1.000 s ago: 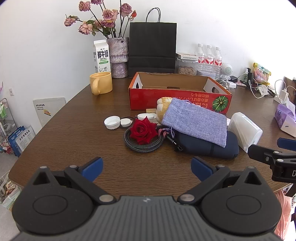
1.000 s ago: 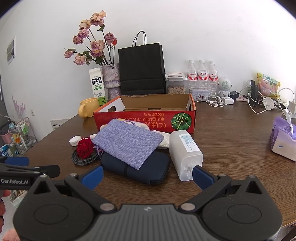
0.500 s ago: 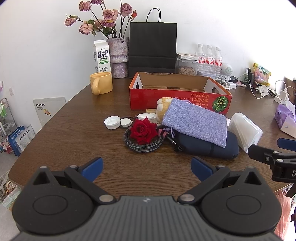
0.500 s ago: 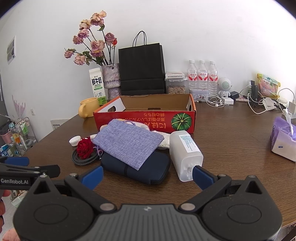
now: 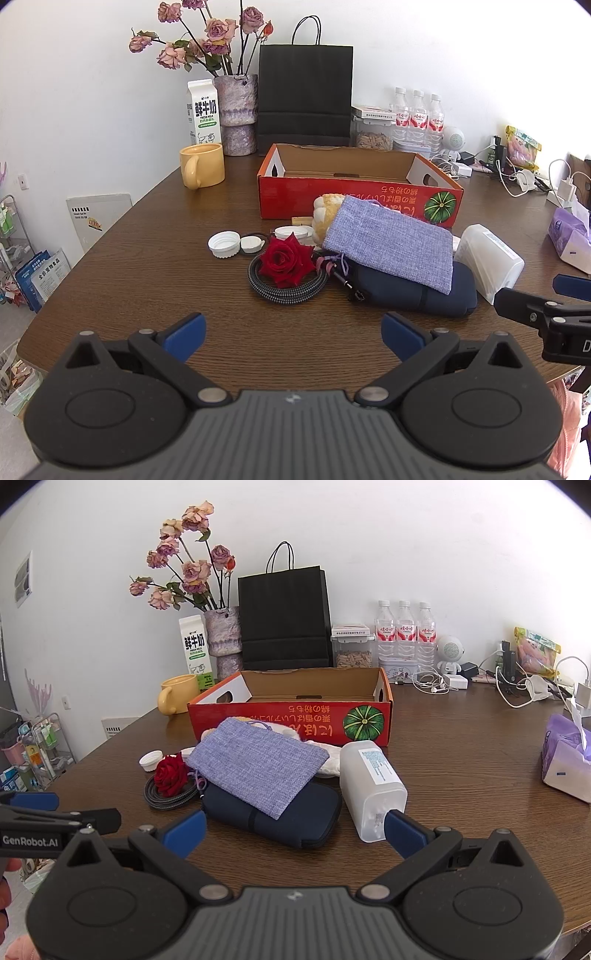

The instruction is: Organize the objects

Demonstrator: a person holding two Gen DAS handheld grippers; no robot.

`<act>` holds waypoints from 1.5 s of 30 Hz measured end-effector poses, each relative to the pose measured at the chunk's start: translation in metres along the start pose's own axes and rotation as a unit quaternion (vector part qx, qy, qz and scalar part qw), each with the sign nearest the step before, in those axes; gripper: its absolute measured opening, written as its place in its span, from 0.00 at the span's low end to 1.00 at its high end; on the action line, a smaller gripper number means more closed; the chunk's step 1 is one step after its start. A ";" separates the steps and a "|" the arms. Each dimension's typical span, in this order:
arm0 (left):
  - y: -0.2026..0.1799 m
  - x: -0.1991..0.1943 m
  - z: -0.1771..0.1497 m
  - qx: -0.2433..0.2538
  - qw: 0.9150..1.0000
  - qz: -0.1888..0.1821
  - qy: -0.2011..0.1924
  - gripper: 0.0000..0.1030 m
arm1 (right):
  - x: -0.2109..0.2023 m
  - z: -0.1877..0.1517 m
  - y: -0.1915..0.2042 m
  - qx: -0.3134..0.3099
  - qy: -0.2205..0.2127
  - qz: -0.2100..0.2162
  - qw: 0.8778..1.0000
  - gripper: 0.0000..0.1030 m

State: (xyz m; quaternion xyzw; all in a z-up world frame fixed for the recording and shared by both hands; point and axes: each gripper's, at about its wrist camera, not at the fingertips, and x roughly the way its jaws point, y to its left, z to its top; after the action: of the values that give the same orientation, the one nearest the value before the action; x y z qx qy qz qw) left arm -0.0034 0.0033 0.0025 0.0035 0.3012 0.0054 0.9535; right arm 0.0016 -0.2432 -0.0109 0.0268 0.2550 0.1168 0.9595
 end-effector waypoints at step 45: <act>0.008 0.031 0.005 -0.015 1.000 -0.004 0.022 1.00 | 0.029 -0.001 -0.011 0.000 0.016 -0.016 1.000 1.00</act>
State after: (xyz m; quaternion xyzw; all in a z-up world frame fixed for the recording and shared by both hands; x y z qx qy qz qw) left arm 0.0250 0.0113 -0.0113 -0.0119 0.3216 0.0062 0.9468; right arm 0.0280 -0.2465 -0.0267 0.0213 0.2706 0.1016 0.9571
